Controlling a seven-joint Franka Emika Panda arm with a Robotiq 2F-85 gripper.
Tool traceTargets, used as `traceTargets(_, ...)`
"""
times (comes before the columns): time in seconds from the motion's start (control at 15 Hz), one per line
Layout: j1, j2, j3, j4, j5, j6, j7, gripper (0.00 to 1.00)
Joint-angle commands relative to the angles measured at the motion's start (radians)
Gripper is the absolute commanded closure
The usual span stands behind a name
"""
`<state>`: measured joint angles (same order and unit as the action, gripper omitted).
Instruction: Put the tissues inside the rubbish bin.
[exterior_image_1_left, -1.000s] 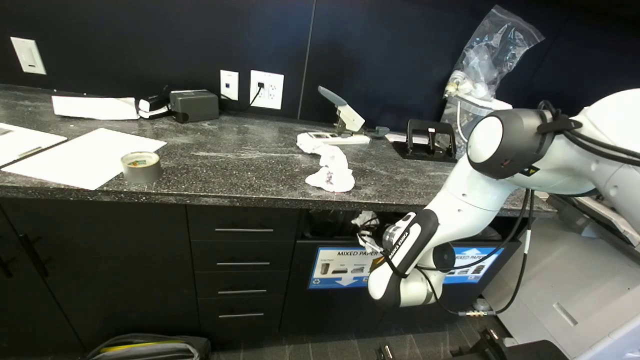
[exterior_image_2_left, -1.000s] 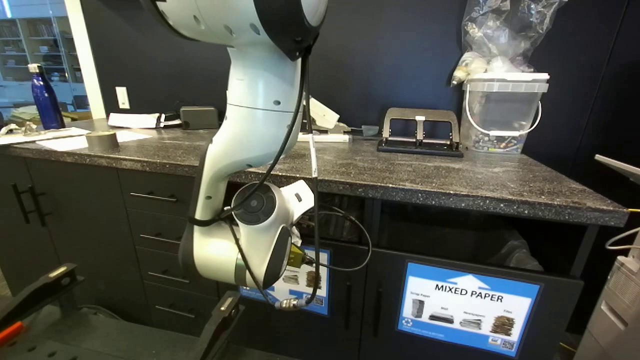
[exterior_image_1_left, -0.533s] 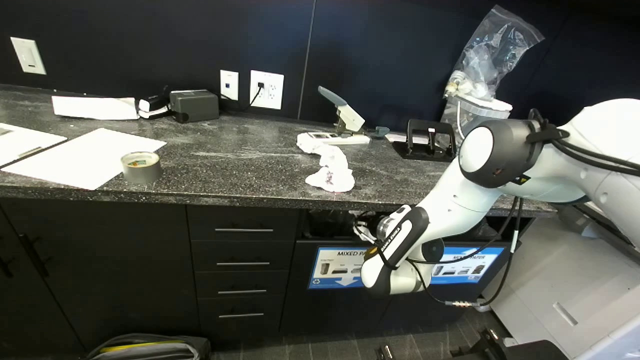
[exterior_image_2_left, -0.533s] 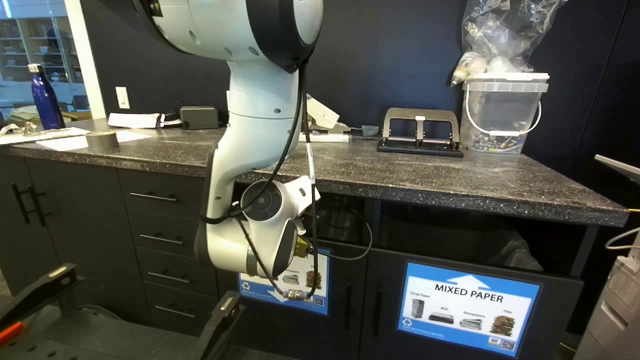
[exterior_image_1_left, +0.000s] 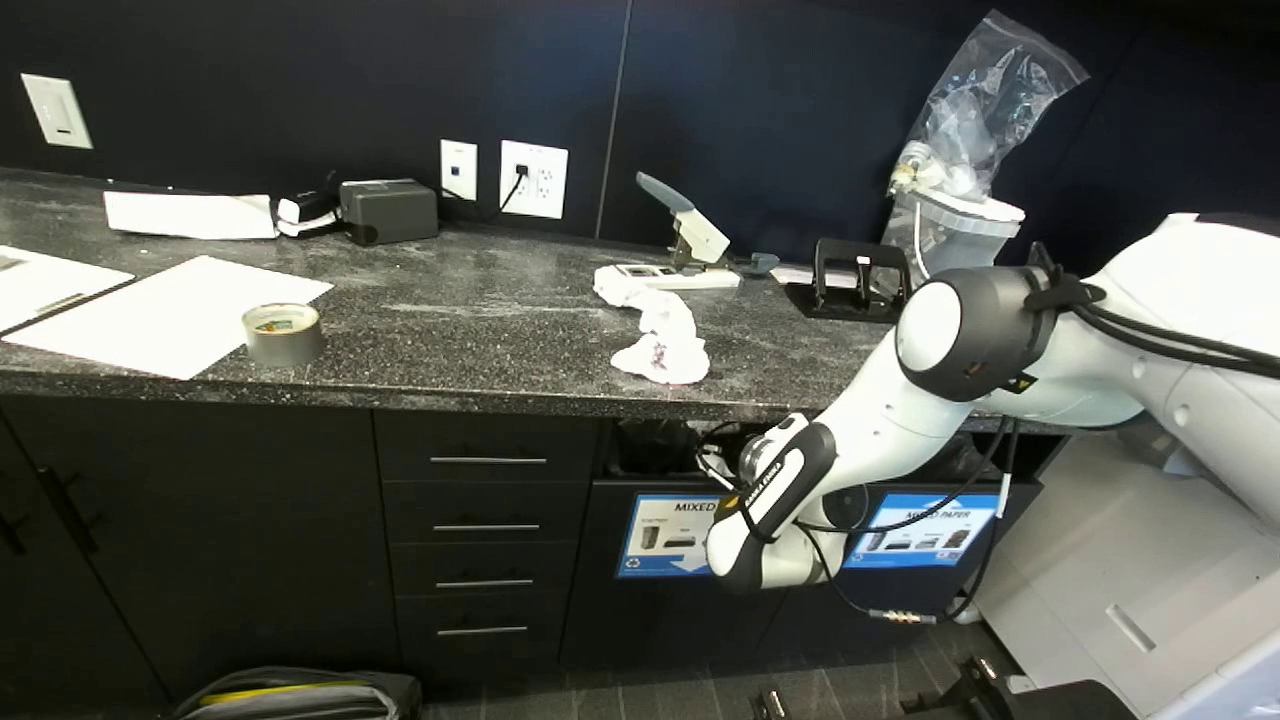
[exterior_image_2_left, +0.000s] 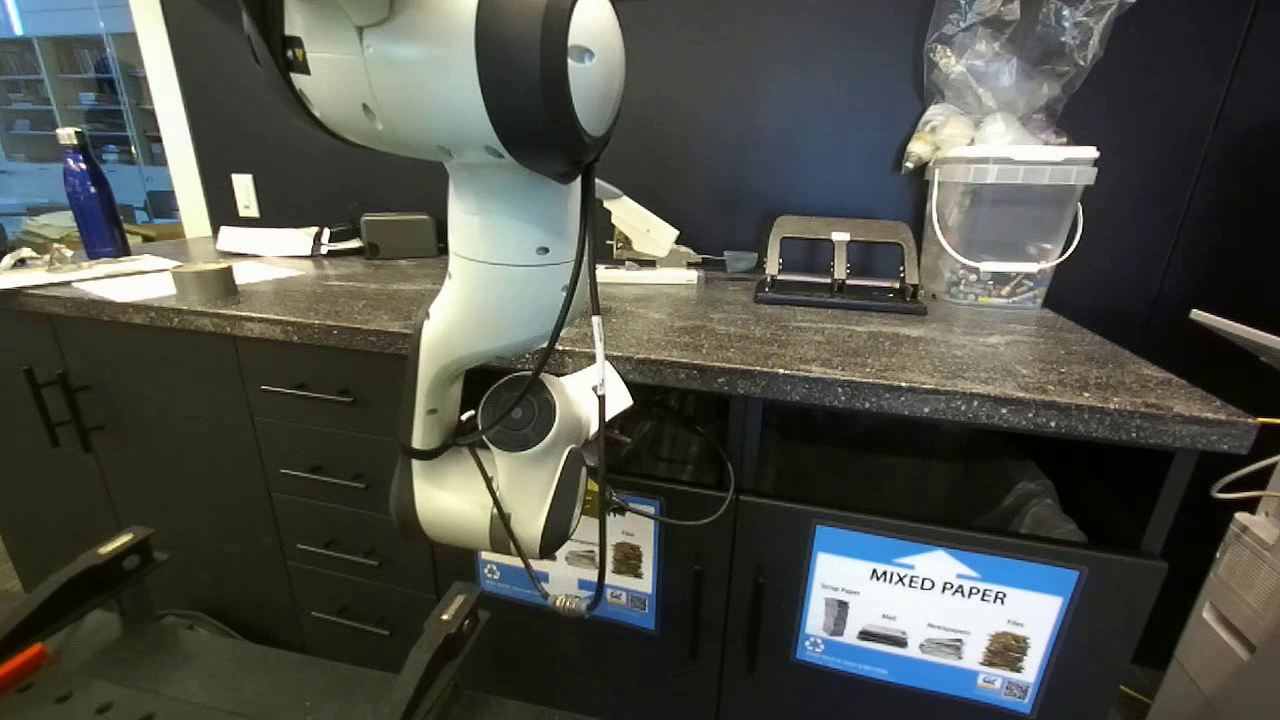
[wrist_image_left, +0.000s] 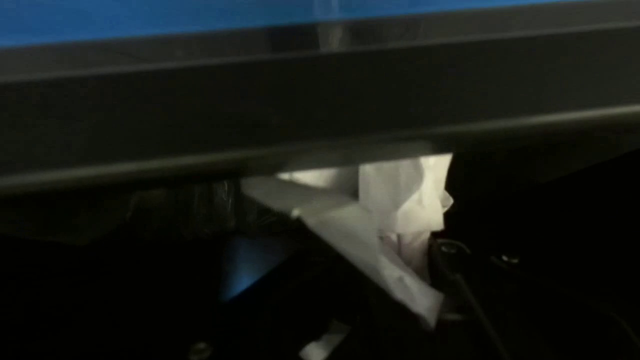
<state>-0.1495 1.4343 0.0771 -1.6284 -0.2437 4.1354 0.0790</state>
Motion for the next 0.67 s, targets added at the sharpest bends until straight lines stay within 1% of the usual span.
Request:
traceTargets(0.0, 0.021, 0.023, -0.007, 0.055, 0.011, -0.020, 0.028, 0.50)
traceTargets(0.27, 0.027, 0.019, -0.009, 0.049, 0.019, -0.018, 0.024, 0.19)
traceTargets(0.47, 0.031, 0.017, -0.011, 0.044, 0.022, -0.015, 0.020, 0.00)
traceTargets(0.6, 0.034, 0.014, -0.013, 0.040, 0.026, -0.014, 0.016, 0.00)
